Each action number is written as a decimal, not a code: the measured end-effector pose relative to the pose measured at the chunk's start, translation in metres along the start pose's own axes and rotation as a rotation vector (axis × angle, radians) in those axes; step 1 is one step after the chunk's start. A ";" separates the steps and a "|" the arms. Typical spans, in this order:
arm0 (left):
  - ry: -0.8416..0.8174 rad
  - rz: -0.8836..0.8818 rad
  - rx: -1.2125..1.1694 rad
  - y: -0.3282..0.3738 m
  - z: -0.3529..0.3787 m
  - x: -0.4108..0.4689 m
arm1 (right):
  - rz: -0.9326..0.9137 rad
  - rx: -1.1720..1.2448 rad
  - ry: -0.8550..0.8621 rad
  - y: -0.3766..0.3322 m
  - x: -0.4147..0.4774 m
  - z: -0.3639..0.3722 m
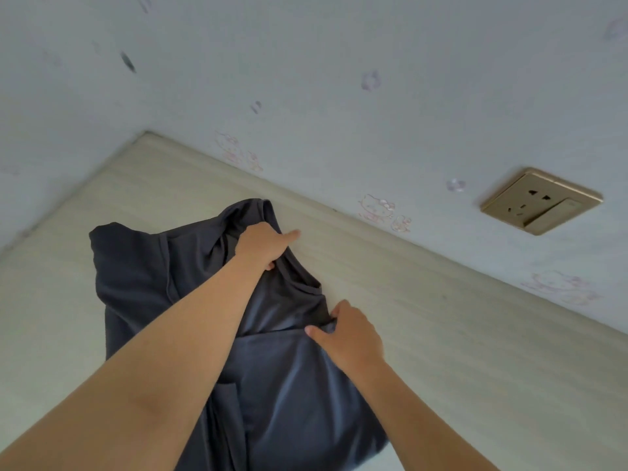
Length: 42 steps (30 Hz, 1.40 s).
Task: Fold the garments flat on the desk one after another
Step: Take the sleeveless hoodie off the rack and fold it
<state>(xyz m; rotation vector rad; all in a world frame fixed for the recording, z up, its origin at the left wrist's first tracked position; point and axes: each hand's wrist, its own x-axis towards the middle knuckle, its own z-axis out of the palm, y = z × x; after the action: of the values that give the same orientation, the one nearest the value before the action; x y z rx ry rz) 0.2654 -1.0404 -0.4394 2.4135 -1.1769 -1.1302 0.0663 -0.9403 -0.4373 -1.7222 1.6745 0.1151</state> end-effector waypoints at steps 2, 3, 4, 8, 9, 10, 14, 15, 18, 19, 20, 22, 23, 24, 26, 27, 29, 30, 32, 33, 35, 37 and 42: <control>0.060 0.049 0.226 0.009 0.007 -0.006 | 0.019 -0.082 -0.087 0.004 -0.009 0.002; 0.075 0.074 0.261 0.014 0.011 -0.008 | 0.034 -0.117 -0.120 0.007 -0.013 0.002; 0.086 0.086 0.277 0.016 0.014 -0.008 | 0.039 -0.146 -0.147 0.010 -0.015 0.003; 0.137 0.120 0.327 0.016 0.021 -0.008 | 0.022 -0.087 -0.214 0.023 -0.021 0.003; 0.137 0.121 0.303 0.013 0.019 -0.009 | 0.004 -0.013 -0.222 0.026 -0.024 0.002; 0.126 0.115 0.262 0.011 0.017 -0.009 | -0.016 0.064 -0.225 0.027 -0.027 0.002; -0.045 0.043 -0.187 0.002 -0.009 -0.017 | -0.119 0.299 -0.274 0.013 -0.049 -0.006; -0.110 0.015 -0.328 -0.002 -0.020 -0.021 | -0.158 0.322 -0.296 0.004 -0.058 -0.007; -0.301 0.009 -0.529 -0.017 -0.063 -0.040 | -0.291 0.281 -0.361 -0.028 -0.088 -0.002; -0.352 0.016 -0.559 -0.025 -0.078 -0.046 | -0.324 0.253 -0.379 -0.039 -0.098 0.004; -0.383 0.021 -0.580 -0.034 -0.090 -0.052 | -0.354 0.222 -0.399 -0.048 -0.108 0.011; -0.376 0.026 -0.581 -0.065 -0.111 -0.060 | -0.395 0.124 -0.426 -0.068 -0.128 0.035; -0.346 0.018 -0.565 -0.080 -0.115 -0.060 | -0.394 0.065 -0.435 -0.072 -0.133 0.049; -0.302 -0.002 -0.555 -0.097 -0.116 -0.061 | -0.390 0.002 -0.445 -0.075 -0.138 0.064; -0.164 -0.039 -0.473 -0.131 -0.111 -0.059 | -0.368 -0.135 -0.471 -0.074 -0.144 0.092; -0.065 -0.006 -0.351 -0.151 -0.107 -0.058 | -0.361 -0.199 -0.482 -0.072 -0.147 0.104; 0.092 0.156 -0.081 -0.171 -0.095 -0.063 | -0.372 -0.240 -0.457 -0.064 -0.148 0.115; 0.144 0.247 0.000 -0.179 -0.089 -0.072 | -0.387 -0.229 -0.435 -0.061 -0.149 0.120; 0.203 0.385 0.079 -0.190 -0.075 -0.093 | -0.432 -0.189 -0.379 -0.055 -0.149 0.121; 0.225 0.425 0.103 -0.198 -0.068 -0.103 | -0.466 -0.164 -0.331 -0.052 -0.149 0.121; 0.280 0.483 0.162 -0.216 -0.053 -0.126 | -0.566 -0.183 -0.172 -0.045 -0.148 0.120; 0.297 0.545 0.248 -0.240 -0.036 -0.151 | -0.670 -0.298 -0.005 -0.038 -0.142 0.121; 0.148 0.711 0.473 -0.293 0.004 -0.209 | -0.685 -0.612 -0.087 -0.029 -0.138 0.124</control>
<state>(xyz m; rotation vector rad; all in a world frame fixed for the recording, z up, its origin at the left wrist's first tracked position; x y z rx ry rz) 0.3508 -0.6921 -0.4745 1.9858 -2.1820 -0.4777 0.1222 -0.7611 -0.4429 -2.6106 0.9459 0.4005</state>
